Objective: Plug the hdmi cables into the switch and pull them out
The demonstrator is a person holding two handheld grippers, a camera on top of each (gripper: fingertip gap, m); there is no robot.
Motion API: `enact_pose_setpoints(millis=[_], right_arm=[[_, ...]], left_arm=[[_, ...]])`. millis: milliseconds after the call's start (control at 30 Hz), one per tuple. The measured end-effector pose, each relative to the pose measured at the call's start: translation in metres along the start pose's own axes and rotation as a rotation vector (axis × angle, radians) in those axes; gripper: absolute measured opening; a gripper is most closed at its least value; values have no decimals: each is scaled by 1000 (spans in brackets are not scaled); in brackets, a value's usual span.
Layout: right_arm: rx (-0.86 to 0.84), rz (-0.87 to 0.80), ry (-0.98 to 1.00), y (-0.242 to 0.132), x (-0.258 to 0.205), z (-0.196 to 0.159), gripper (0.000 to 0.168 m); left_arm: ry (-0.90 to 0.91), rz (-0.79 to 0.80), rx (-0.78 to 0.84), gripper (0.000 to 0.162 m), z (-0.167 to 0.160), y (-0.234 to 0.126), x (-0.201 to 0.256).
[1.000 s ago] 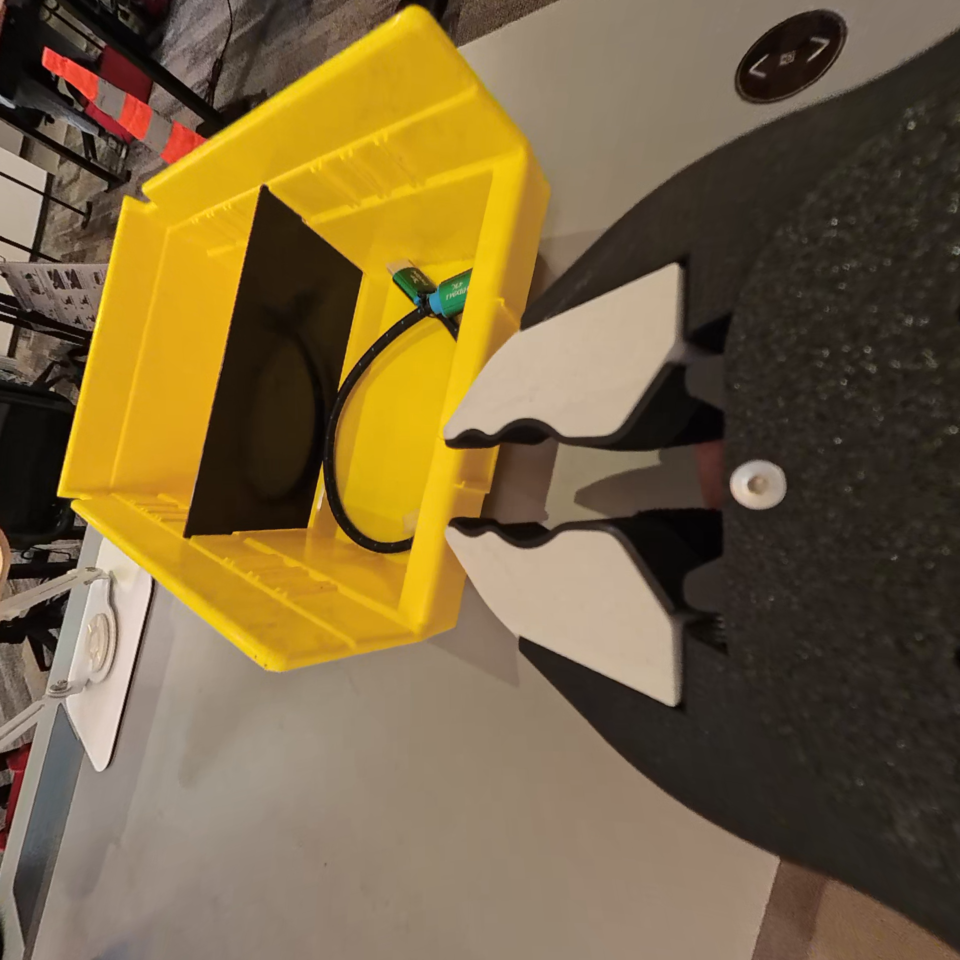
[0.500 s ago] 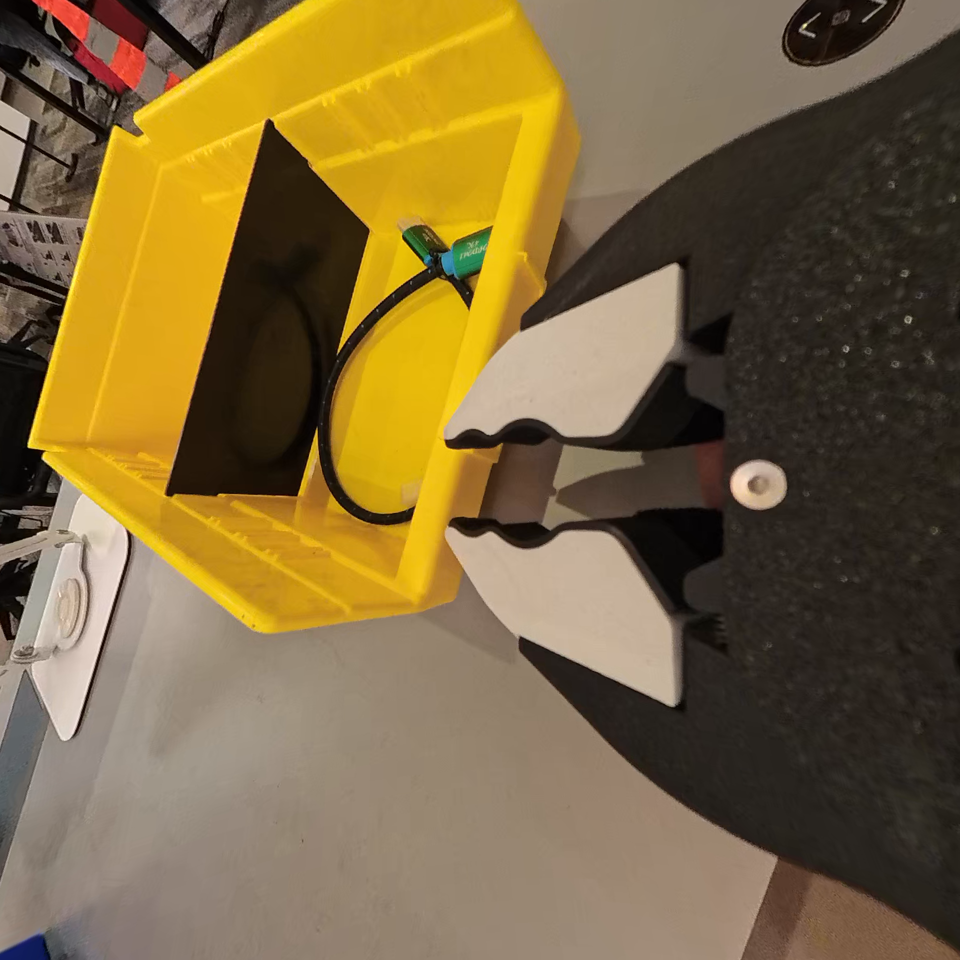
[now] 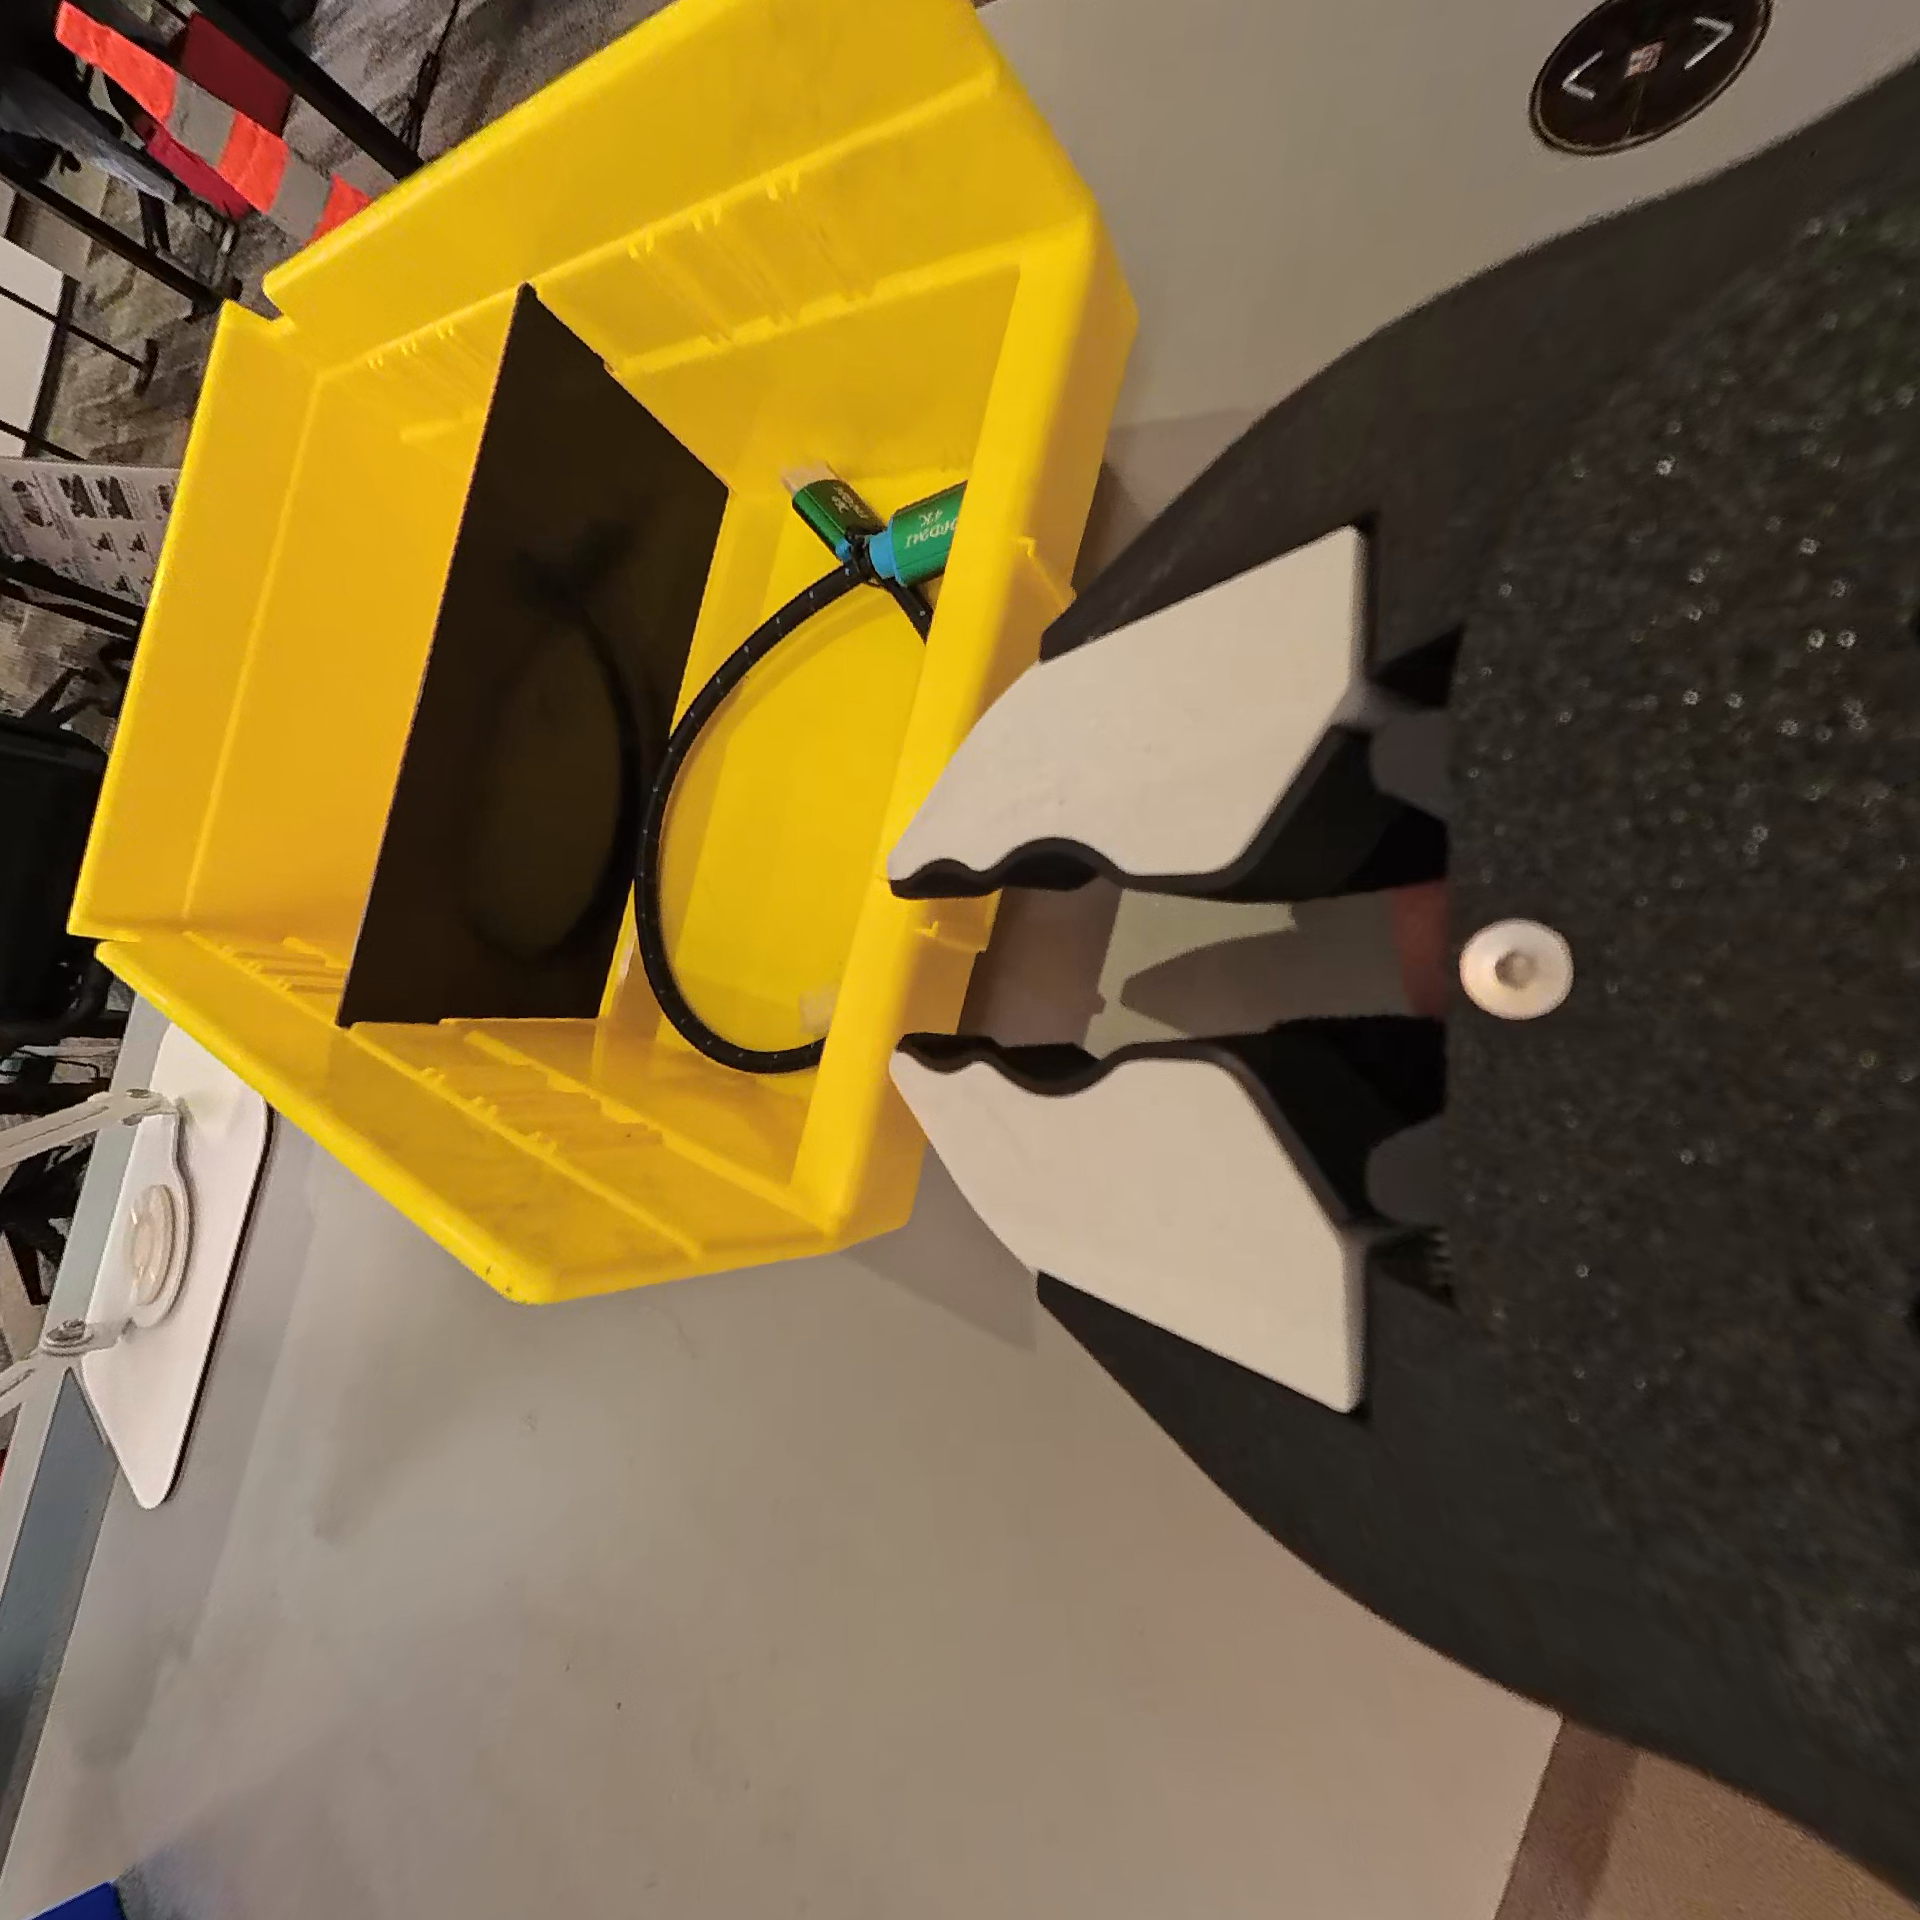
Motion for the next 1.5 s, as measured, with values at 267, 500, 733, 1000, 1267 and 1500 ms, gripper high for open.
enact_pose_setpoints(millis=[267, 500, 733, 1000, 1267, 1500], right_arm=[[-38, -17, -7, 6, -1, -2, 24], [49, -31, -11, -4, -8, 6, 22], [189, 62, -68, -9, -33, 23, 19], [241, 245, -186, 4, -82, 45, 21], [247, 375, -298, 20, -123, 80, 29], [236, 423, -210, 14, -126, 70, 29]], left_arm=[[533, 123, -127, 24, -3, 39, 10], [549, 331, 5, 7, 0, -22, -6], [407, 634, 244, 7, 25, -172, -35], [23, 193, 570, 6, 38, -265, 41], [-480, -660, 441, 6, 9, -186, 179], [-982, -860, 236, 6, -35, -117, 261]])
Point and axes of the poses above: each gripper's, where its closed fingertips meet, y out along the fingers, z out of its top, x = y × z across the jaws, the point moved 10 cm from there along -y, back along the fingers, and after that the axes turned 14 degrees about z, right-handed, at the moved point
